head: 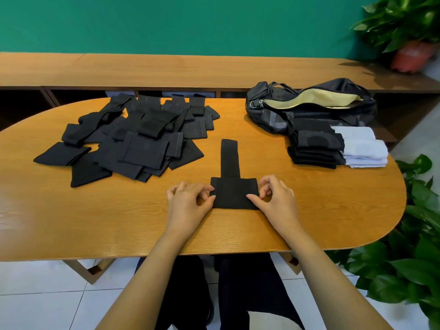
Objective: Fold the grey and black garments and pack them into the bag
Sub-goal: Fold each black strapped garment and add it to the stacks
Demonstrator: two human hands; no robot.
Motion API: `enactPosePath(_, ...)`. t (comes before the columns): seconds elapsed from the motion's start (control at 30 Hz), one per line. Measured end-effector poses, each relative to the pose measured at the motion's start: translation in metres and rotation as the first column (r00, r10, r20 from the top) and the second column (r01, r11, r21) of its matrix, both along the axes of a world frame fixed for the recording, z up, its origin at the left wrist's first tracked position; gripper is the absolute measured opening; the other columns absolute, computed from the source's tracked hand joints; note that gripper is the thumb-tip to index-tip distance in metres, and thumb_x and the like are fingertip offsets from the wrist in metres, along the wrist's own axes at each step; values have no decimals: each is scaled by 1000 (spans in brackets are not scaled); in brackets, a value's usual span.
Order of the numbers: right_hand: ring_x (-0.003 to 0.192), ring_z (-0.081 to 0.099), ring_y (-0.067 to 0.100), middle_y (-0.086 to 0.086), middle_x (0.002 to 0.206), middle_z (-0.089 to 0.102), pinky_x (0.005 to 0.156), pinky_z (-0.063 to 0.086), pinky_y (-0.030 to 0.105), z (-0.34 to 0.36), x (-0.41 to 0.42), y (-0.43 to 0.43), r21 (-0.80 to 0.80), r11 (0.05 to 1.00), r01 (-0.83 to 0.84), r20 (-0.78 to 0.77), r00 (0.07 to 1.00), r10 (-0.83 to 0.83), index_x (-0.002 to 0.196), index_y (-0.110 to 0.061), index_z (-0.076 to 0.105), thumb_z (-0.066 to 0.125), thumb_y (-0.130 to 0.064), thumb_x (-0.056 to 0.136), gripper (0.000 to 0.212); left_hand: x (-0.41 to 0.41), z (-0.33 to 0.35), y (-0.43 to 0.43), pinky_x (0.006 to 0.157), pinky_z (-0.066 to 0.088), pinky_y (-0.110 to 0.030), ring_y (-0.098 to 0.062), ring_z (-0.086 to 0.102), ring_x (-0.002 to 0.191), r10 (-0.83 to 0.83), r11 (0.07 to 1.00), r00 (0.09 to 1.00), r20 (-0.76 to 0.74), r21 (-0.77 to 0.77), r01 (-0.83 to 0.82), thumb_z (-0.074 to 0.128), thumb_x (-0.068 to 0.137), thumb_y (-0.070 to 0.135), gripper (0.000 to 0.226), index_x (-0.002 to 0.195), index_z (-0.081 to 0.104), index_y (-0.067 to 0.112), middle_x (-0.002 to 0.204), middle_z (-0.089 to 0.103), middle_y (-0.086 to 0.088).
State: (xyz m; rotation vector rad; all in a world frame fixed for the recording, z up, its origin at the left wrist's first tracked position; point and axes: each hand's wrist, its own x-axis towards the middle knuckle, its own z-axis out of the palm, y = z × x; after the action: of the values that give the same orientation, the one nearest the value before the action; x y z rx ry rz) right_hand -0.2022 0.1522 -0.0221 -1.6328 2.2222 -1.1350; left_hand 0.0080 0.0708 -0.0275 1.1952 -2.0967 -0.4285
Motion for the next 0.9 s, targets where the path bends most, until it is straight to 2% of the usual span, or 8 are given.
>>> enactPosePath(0.1, 94, 45, 7, -13, 96, 54, 86, 39, 32, 1, 1, 0, -20, 1000, 11, -116, 993, -13, 103, -29, 54, 73, -39, 83, 28, 1, 3, 0, 99, 26, -36, -5, 43, 101, -63, 998, 998, 11, -20, 63, 71, 83, 40, 23, 105, 69, 34, 99, 56, 20)
enactPosePath(0.2, 117, 41, 8, -11, 121, 55, 94, 30, 29, 2, 0, 0, -14, 999, -39, -191, 981, 36, 116, -28, 59, 62, -40, 92, 27, 1, 7, 2, 110, 13, -35, -4, 30, 126, -195, 981, 975, 106, 38, 192, 68, 77, 59, 47, 120, 62, 41, 133, 46, 25)
enactPosePath(0.3, 129, 36, 7, -12, 130, 57, 103, 22, 29, 2, 1, 0, 37, 997, -69, -209, 975, 75, 122, -31, 61, 48, -45, 98, 31, 0, 10, 3, 119, 0, -42, -4, 23, 138, -230, 972, 956, 183, 81, 218, 66, 78, 59, 56, 130, 54, 42, 142, 43, 25)
enactPosePath(0.43, 129, 33, -1, -17, 127, 60, 106, 13, 25, 2, 3, 1, 33, 994, -106, -197, 974, 110, 121, -33, 64, 37, -57, 93, 45, -1, 10, 3, 119, -1, -45, -5, 27, 137, -210, 977, 959, 189, 78, 199, 59, 85, 56, 49, 132, 54, 41, 142, 47, 22)
enactPosePath(0.6, 125, 20, -17, -33, 124, 47, 108, 7, 18, 3, 3, 3, -11, 971, -240, -203, 951, 233, 122, -38, 62, 48, -73, 79, 57, 1, 8, 3, 118, 4, -39, -3, 34, 128, -181, 983, 976, 125, 64, 174, 37, 85, 65, 56, 130, 56, 38, 136, 54, 19)
enactPosePath(0.67, 125, 21, -16, -32, 124, 47, 111, 8, 22, 2, 3, 3, -21, 964, -265, -226, 941, 254, 122, -38, 62, 49, -72, 79, 57, 1, 9, 4, 117, 6, -39, -3, 35, 127, -176, 983, 979, 102, 75, 169, 31, 84, 68, 60, 128, 58, 38, 134, 56, 19)
enactPosePath(0.77, 122, 32, -9, -25, 118, 57, 113, 15, 32, 1, 2, 3, -47, 967, -252, -228, 945, 235, 116, -35, 67, 44, -63, 86, 47, 0, 11, 5, 116, 5, -35, -2, 36, 126, -181, 981, 982, 56, 76, 177, 32, 85, 74, 60, 123, 62, 38, 129, 57, 22)
enactPosePath(0.9, 111, 38, -10, -29, 106, 53, 110, 14, 31, 3, 4, 3, -92, 968, -232, -206, 956, 210, 109, -30, 71, 41, -56, 90, 44, 1, 12, 6, 113, 4, -30, 6, 31, 121, -178, 983, 984, -8, 54, 178, 44, 78, 76, 58, 119, 63, 39, 110, 42, 43)
